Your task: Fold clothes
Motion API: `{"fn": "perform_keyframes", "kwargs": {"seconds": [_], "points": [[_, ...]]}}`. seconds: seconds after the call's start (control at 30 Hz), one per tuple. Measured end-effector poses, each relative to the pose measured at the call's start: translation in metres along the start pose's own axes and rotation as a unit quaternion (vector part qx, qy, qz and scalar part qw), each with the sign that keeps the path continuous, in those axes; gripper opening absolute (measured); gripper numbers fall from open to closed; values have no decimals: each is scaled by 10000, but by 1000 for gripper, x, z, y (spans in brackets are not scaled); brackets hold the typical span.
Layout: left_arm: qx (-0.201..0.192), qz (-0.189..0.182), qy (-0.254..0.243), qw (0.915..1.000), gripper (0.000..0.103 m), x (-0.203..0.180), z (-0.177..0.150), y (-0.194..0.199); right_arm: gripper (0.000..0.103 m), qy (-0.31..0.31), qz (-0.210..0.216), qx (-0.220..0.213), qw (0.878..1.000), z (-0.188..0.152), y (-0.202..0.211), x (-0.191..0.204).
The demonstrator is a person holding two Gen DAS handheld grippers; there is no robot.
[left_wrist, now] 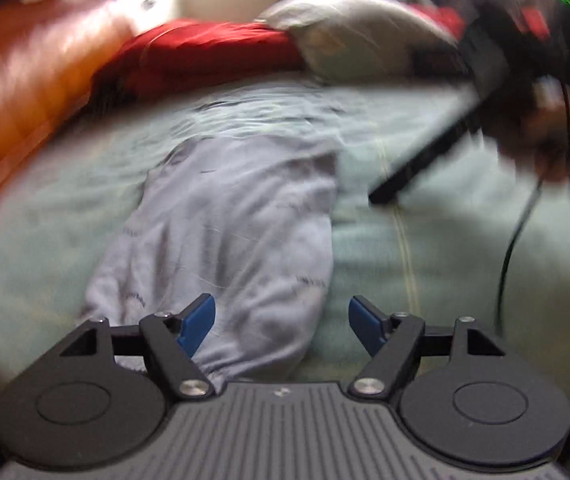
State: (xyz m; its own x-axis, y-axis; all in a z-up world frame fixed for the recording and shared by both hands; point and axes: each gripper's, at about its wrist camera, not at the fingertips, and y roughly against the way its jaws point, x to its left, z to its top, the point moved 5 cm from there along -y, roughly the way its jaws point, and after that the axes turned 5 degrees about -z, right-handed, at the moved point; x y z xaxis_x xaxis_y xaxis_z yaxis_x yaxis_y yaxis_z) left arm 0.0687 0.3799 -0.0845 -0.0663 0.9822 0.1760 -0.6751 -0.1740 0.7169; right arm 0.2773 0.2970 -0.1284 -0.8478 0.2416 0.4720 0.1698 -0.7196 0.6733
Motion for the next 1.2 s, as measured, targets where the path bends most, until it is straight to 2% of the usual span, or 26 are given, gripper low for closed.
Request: {"fn": "perform_keyframes", "kwargs": {"seconds": [0.1, 0.17, 0.23, 0.33, 0.37, 0.43, 0.47, 0.5, 0.53, 0.57, 0.63, 0.67, 0.73, 0.83, 0.93, 1.2], "points": [[201, 317, -794, 9961, 76, -18, -7, -6, 54, -198, 21, -69, 9998, -5, 8, -7], [214, 915, -1244, 9878, 76, -20, -7, -12, 55, -201, -66, -129, 9997, -6, 15, -10], [336, 1306, -1573, 9783, 76, -21, -7, -20, 57, -194, -115, -186, 9996, -7, 20, -11], [515, 1878, -2066, 9589, 73, -22, -7, -31, 60, -184, -92, -243, 9995, -7, 22, -8], [512, 1946, -2359, 9507, 73, -31, -7, -32, 60, -162, -87, -257, 9995, -8, 23, -7], [491, 2140, -3028, 9274, 74, -46, -11, -38, 61, -132, -84, -279, 9995, -10, 24, -6], [513, 2214, -3106, 9230, 74, -46, -10, -41, 61, -146, -78, -285, 9995, -11, 24, -6], [534, 2275, -3157, 9196, 66, -46, -9, -44, 61, -163, -78, -292, 9994, -12, 24, -6], [545, 2091, -2726, 9375, 31, -37, -3, -42, 61, -170, -99, -298, 9994, -13, 24, -6], [555, 1902, -2289, 9531, 16, -29, 3, -40, 61, -153, -127, -293, 9994, -14, 24, -5], [453, 1409, -1196, 9817, 12, -6, 16, -31, 61, -48, -161, -274, 9995, -17, 24, -3], [345, 1114, -566, 9916, 11, 9, 22, -25, 61, 23, -183, -279, 9994, -18, 25, -1], [118, 801, 164, 9966, 10, 31, 29, -14, 61, 184, -245, -304, 9991, -18, 25, 3], [-63, 513, 924, 9944, 9, 54, 33, -3, 61, 410, -324, -298, 9982, -18, 22, 9], [-114, 278, 1310, 9909, 9, 64, 35, 0, 61, 529, -286, -257, 9979, -17, 14, 14], [-83, 270, 1243, 9918, 9, 63, 31, 0, 62, 734, -123, -265, 9969, -1, -23, 31]]}}
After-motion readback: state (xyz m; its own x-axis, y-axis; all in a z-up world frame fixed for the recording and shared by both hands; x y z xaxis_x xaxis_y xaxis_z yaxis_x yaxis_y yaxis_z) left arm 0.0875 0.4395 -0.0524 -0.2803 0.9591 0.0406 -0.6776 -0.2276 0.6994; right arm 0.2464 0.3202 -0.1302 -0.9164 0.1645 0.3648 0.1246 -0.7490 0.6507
